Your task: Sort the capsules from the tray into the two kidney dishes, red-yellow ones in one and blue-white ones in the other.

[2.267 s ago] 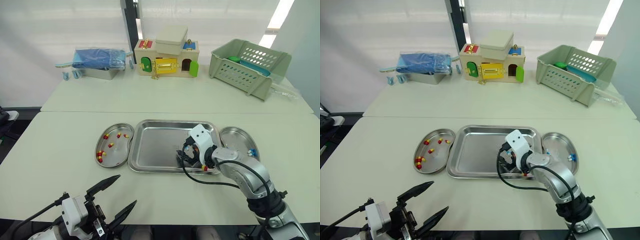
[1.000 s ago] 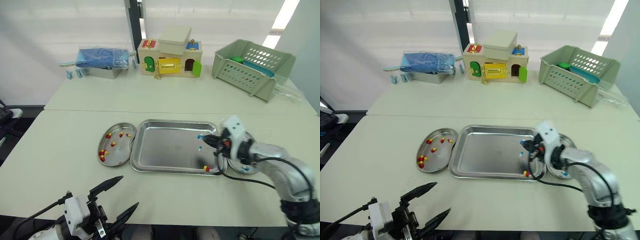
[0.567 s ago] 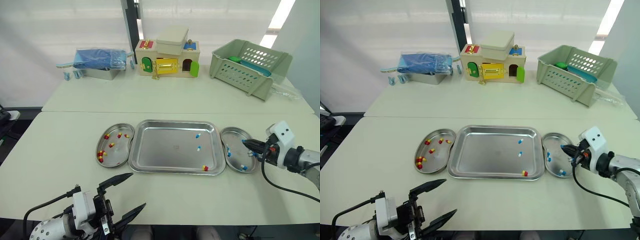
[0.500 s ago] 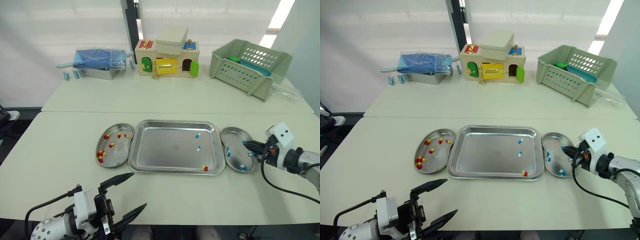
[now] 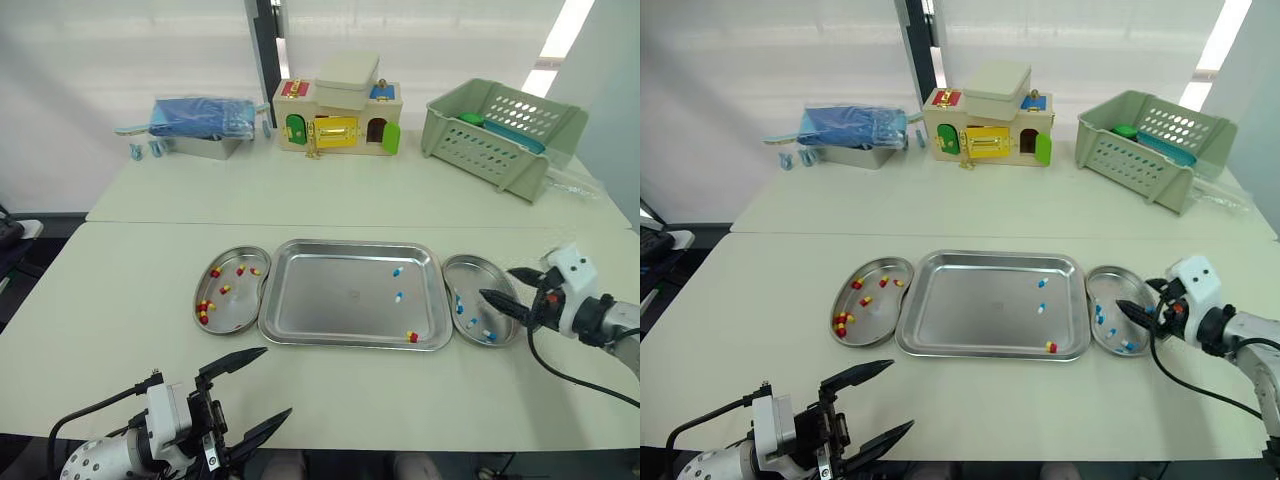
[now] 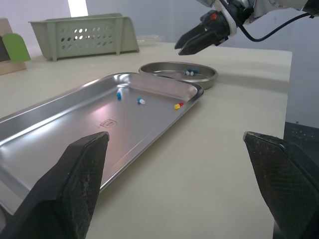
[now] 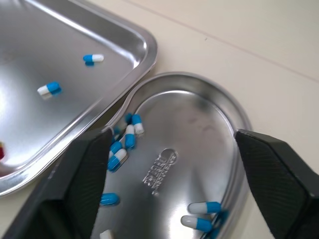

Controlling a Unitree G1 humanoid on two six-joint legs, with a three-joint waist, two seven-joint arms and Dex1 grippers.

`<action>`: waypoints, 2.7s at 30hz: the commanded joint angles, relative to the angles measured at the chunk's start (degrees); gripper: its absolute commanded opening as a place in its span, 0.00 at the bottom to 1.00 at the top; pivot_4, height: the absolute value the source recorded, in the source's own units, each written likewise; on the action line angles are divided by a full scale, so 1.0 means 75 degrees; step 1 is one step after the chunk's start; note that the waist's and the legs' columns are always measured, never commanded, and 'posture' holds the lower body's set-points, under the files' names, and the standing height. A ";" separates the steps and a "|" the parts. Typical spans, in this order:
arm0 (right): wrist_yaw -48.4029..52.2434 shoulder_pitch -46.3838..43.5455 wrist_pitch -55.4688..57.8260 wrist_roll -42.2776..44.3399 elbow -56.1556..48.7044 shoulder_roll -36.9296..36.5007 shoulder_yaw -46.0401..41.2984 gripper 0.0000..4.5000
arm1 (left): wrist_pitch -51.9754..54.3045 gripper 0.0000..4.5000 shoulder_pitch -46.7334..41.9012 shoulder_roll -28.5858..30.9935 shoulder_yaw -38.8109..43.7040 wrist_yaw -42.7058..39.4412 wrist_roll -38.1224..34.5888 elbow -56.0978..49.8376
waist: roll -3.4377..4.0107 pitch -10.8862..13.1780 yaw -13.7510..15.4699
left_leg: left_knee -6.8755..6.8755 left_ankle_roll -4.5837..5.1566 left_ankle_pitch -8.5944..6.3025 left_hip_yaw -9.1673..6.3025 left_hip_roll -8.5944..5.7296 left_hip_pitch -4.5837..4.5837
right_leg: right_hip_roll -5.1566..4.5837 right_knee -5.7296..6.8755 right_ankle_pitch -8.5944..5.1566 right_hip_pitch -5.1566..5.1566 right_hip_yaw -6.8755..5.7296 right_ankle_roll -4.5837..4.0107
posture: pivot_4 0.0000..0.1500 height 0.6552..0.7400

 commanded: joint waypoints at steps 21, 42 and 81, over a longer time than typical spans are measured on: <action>0.0145 0.0154 -0.3029 -0.0264 0.3432 -0.0021 -0.1429 0.99 | -0.0204 1.00 0.0441 -0.0108 0.0125 0.0630 0.0056 -0.0147 | 0.0010 -0.0004 -0.0028 | -0.0001 0.0000 0.0000 0.0009 0.0000 0.0016 | -0.0001 -0.0002 0.0000 0.0013 0.0006 0.0000 | 1.00 1.00; 0.0915 0.0290 -0.1664 0.0906 0.0872 -0.0332 -0.0883 0.99 | -0.0440 1.00 0.0446 -0.0124 0.0076 0.0581 0.0069 0.0144 | 0.0023 -0.0006 -0.0034 | 0.0000 0.0000 0.0000 0.0007 0.0001 0.0016 | -0.0001 -0.0001 0.0000 0.0014 0.0007 0.0000 | 1.00 1.00; -0.0890 -0.3038 0.1558 -0.0978 -0.0450 0.0804 0.4983 0.99 | -0.0661 1.00 0.0726 -0.0162 -0.0016 0.0483 0.0101 0.0116 | 0.0005 0.0005 -0.0013 | -0.0005 0.0000 0.0000 -0.0006 -0.0001 -0.0008 | -0.0004 0.0002 0.0000 -0.0022 -0.0002 0.0000 | 1.00 1.00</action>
